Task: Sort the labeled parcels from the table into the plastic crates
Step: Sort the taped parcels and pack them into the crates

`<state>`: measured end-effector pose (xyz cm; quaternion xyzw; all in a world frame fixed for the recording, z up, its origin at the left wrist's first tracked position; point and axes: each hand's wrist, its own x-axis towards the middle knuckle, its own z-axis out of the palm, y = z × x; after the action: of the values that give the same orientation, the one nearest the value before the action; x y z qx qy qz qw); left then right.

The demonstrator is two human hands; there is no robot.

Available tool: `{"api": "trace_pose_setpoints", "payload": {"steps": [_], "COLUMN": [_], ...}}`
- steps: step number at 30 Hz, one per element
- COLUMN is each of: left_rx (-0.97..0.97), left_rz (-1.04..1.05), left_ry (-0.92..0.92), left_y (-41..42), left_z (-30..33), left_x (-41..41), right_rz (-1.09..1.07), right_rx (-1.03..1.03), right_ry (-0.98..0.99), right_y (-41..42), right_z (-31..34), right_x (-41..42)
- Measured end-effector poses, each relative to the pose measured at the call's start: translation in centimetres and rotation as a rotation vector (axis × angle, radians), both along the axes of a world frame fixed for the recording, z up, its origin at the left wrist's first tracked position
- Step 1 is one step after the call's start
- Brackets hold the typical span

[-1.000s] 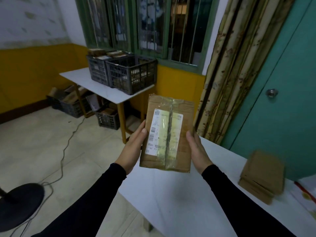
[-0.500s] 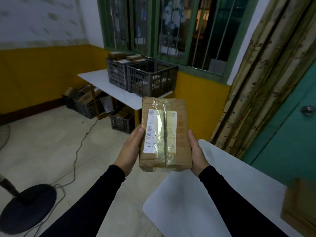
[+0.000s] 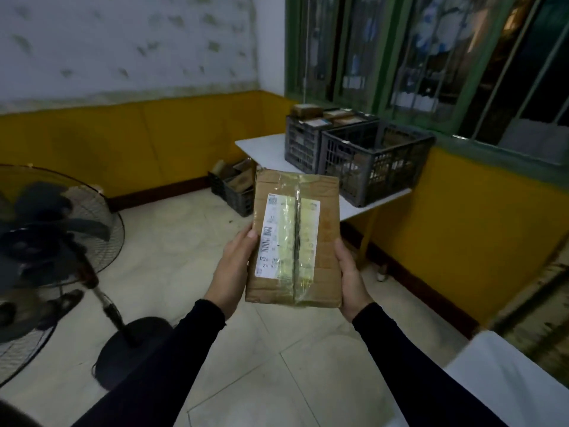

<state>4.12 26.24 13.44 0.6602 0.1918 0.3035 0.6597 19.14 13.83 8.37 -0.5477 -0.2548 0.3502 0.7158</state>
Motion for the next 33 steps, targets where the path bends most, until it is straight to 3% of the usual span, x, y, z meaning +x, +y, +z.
{"api": "trace_pose_setpoints", "payload": {"steps": [7,15,33], "left_rx": [-0.016,-0.138,-0.195], "left_rz": [-0.02,-0.123,-0.217], "left_ry": [-0.065,-0.015,-0.033], "left_y": [14.6,28.8,51.4], "left_z": [-0.5,0.7,4.2], "left_x": [4.8,14.4,50.6], "right_rz": [-0.051,-0.159,-0.245], "right_rx": [-0.013,-0.045,-0.035], "right_ry": [-0.062,-0.06,-0.195], "right_y": [14.9,27.5,48.6], "right_z": [-0.4,-0.3,3.2], "right_x": [5.5,14.0,49.3]}}
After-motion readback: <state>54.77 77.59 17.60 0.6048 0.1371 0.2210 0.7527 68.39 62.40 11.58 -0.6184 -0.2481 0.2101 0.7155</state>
